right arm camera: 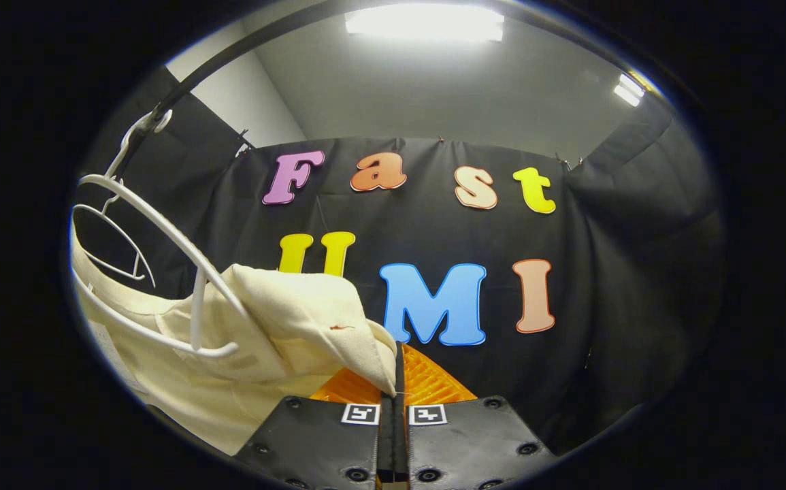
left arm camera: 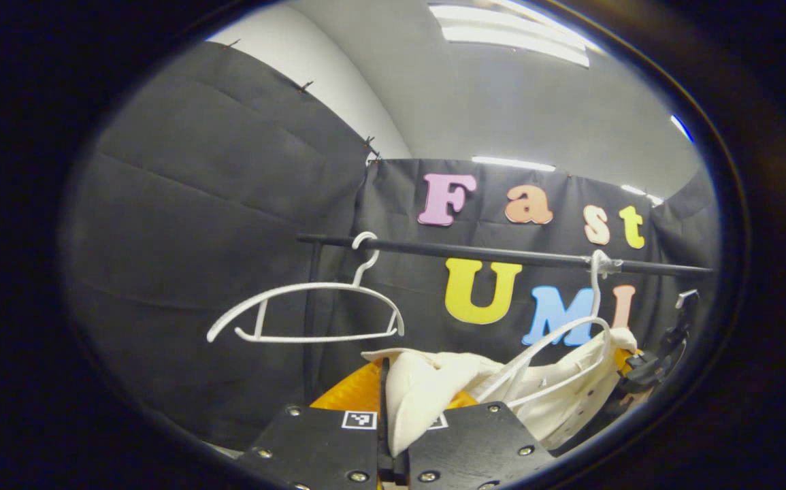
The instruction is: Grasp the clothes on the hanger with both hands and then place them into the laundry hamper below.
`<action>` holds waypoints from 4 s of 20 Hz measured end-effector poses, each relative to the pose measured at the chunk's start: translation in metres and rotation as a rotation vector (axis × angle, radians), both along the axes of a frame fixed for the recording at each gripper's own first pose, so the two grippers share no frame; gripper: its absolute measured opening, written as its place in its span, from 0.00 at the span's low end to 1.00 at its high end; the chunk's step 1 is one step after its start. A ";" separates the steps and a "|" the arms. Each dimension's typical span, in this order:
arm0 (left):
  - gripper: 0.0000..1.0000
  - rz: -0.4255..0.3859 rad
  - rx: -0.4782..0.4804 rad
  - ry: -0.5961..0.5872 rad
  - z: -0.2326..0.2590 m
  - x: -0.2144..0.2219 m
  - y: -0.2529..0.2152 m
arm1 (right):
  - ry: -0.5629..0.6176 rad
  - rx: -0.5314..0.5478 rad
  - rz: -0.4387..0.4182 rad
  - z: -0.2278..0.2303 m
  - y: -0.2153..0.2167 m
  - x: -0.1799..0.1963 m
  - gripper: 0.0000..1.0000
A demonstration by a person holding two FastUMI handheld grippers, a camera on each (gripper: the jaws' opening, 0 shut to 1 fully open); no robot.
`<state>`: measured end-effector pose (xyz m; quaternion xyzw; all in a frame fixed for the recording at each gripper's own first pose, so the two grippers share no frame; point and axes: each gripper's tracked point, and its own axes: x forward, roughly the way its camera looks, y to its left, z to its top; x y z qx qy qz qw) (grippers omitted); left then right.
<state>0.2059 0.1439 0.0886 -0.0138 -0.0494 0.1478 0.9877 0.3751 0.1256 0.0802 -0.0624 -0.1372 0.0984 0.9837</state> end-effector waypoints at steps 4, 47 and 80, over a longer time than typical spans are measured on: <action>0.02 0.018 0.005 0.050 -0.028 -0.007 0.022 | 0.048 -0.020 -0.007 -0.023 -0.004 0.004 0.01; 0.04 -0.223 0.084 0.471 -0.241 -0.120 -0.028 | 0.517 0.003 0.047 -0.171 -0.029 -0.259 0.02; 0.93 -0.264 0.062 0.717 -0.353 -0.161 0.001 | 1.119 -0.205 0.172 -0.325 0.029 -0.385 0.99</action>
